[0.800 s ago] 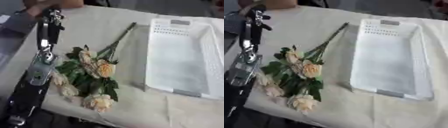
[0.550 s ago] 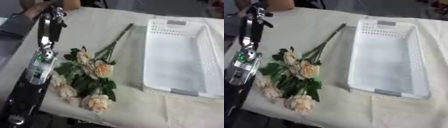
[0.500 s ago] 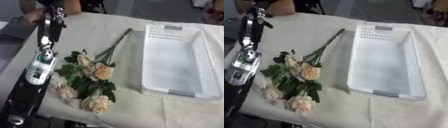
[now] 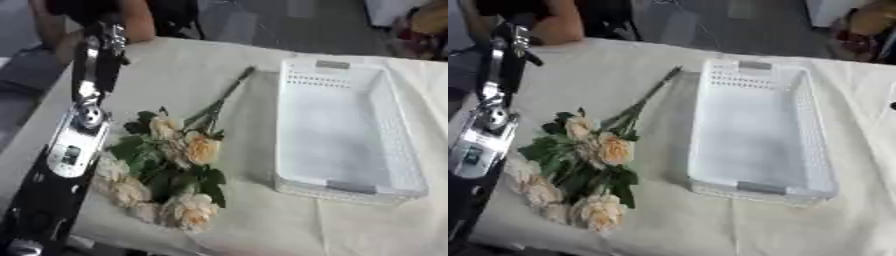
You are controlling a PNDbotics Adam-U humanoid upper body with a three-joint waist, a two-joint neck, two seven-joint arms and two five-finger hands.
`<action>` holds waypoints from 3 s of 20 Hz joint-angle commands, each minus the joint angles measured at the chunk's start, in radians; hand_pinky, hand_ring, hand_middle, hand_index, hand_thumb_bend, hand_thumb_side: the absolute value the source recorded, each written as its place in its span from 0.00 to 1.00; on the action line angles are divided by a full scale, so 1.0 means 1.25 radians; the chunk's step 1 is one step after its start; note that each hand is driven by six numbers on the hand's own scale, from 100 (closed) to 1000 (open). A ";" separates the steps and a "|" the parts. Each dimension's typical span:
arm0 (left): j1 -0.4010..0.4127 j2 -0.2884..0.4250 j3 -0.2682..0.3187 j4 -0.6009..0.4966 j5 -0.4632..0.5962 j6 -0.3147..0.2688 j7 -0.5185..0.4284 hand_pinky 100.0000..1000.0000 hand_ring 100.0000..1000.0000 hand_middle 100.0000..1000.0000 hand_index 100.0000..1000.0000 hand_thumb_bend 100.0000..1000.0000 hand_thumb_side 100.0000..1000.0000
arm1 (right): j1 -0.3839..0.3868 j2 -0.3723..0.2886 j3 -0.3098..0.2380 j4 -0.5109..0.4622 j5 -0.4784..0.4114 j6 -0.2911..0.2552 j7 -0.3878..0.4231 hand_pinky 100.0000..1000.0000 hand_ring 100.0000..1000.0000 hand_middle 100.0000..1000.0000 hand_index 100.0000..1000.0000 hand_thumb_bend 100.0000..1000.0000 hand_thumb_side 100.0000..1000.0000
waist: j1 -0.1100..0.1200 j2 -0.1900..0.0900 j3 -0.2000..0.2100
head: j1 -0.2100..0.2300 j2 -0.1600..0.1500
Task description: Pick up objects on the table and place them in the box.
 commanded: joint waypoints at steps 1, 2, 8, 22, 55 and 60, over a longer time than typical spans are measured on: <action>-0.004 0.030 0.000 -0.019 -0.007 0.014 0.002 0.37 0.57 0.71 0.83 0.00 0.99 | -0.017 -0.008 -0.001 -0.006 -0.006 0.001 0.004 0.60 0.79 0.94 1.00 0.00 0.25 | 0.002 -0.005 -0.003 | -0.005 -0.001; -0.003 0.030 0.000 -0.020 -0.013 0.021 0.002 0.37 0.57 0.71 0.83 0.00 0.99 | -0.019 -0.008 0.000 -0.006 -0.006 0.001 0.004 0.60 0.79 0.94 1.00 0.00 0.24 | 0.002 -0.005 -0.004 | -0.004 -0.001; -0.003 0.029 -0.003 -0.027 -0.041 0.054 -0.002 0.37 0.57 0.71 0.83 0.00 0.99 | -0.021 -0.008 0.004 -0.004 -0.005 -0.001 0.010 0.60 0.79 0.94 1.00 0.00 0.24 | 0.003 -0.004 -0.006 | -0.002 -0.001; -0.018 0.490 -0.209 0.072 0.026 0.319 -0.285 0.55 0.69 0.78 0.88 0.17 0.94 | -0.011 -0.028 0.017 0.019 0.008 0.002 0.036 0.60 0.79 0.94 1.00 0.00 0.26 | 0.044 -0.037 -0.046 | 0.004 -0.001; -0.146 0.546 -0.381 0.006 -0.002 0.355 -0.602 0.81 0.77 0.72 0.84 0.74 0.80 | -0.018 -0.035 0.031 0.026 0.004 0.001 0.058 0.60 0.79 0.95 1.00 0.00 0.26 | 0.061 -0.050 -0.060 | 0.007 -0.001; -0.178 0.516 -0.422 0.041 -0.067 0.351 -0.663 0.86 0.77 0.72 0.85 0.73 0.87 | -0.018 -0.035 0.033 0.027 0.003 0.001 0.062 0.60 0.79 0.95 1.00 0.00 0.26 | 0.061 -0.051 -0.062 | 0.010 -0.001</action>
